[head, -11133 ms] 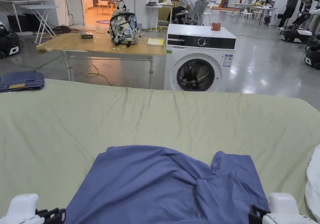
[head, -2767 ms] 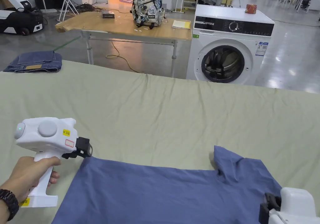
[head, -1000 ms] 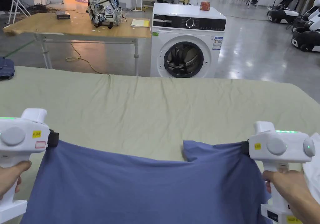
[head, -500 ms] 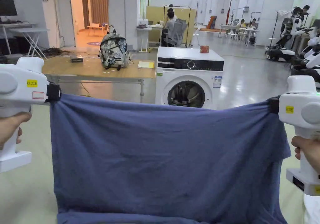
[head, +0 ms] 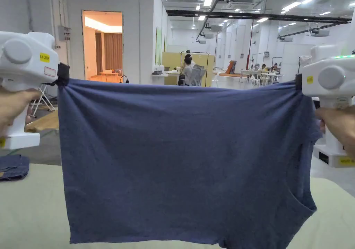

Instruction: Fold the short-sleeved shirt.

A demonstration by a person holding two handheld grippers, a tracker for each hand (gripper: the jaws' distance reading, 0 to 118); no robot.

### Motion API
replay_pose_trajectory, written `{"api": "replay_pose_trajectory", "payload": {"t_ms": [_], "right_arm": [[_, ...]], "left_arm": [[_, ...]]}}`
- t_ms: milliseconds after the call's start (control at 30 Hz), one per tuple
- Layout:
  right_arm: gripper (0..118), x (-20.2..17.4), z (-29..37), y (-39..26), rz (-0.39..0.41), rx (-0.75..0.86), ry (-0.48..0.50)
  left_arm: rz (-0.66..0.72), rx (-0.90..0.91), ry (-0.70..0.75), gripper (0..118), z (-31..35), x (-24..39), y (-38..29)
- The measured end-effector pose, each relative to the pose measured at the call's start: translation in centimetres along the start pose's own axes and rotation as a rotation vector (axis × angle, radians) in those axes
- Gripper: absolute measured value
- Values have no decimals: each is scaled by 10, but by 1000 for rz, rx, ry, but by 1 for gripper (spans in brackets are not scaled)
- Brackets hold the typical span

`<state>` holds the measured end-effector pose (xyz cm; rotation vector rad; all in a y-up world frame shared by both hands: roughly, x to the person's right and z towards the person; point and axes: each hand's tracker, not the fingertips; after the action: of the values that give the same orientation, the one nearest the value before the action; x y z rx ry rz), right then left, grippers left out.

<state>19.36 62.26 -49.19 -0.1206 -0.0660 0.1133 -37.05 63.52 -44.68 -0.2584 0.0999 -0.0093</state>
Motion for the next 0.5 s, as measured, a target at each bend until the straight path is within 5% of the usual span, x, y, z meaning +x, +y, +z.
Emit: {"api": "replay_pose_trajectory", "payload": {"t_ms": [233,500], "right_arm": [[0,-2,-7,36,-20,66,-21],[0,-6,-7,-9,-43,46,-14]], "left_arm": [[-16,51,33,0,6,6,36],[9,74,55,0,12,5,-2]]}}
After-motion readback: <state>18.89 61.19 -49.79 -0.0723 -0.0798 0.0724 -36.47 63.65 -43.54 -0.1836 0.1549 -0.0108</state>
